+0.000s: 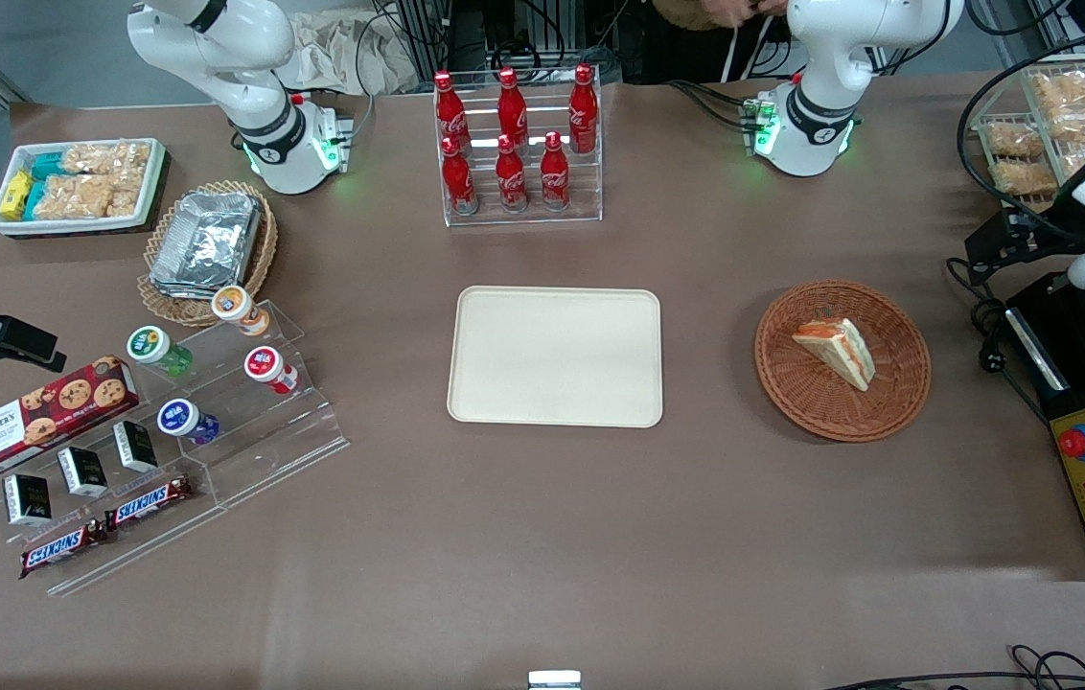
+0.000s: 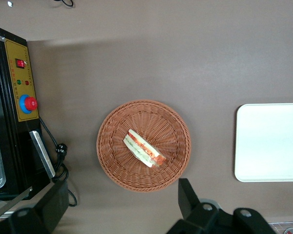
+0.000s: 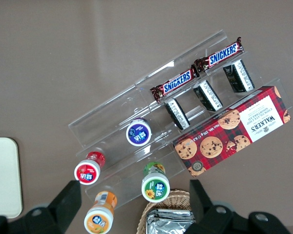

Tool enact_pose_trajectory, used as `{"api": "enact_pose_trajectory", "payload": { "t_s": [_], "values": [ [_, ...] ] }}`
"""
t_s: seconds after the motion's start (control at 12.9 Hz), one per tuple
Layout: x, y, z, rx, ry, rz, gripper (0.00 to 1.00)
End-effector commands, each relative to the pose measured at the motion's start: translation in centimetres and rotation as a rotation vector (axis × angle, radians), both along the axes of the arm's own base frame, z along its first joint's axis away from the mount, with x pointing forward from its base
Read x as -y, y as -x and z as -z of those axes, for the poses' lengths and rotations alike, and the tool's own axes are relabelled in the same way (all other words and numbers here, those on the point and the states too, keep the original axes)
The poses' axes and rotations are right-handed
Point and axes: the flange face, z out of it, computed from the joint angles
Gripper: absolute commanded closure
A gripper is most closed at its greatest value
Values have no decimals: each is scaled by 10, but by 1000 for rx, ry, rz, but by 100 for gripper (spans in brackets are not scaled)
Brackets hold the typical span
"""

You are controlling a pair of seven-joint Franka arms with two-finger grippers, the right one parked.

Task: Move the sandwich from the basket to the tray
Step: 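Move the left gripper over the wrapped sandwich in the wicker basket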

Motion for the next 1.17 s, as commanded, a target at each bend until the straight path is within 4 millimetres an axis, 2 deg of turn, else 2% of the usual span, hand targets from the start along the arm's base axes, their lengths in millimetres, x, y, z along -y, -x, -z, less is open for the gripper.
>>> {"api": "enact_pose_trajectory", "payload": {
  "t_s": [0.0,0.16,0.23,0.39,0.62,0.78,1.09],
  "values": [
    [-1,-2,-5,-1,1,-19,0],
    [-2,-2,-3,-7,-2,-27,0],
    [-2,-1,1,-19,-1,-109,0],
    [4,0,24,-68,-1,-396,0],
    [6,8,64,-107,-24,-630,0],
    [8,18,101,-95,-23,-738,0],
    [12,48,206,-9,29,-887,0]
  ]
}}
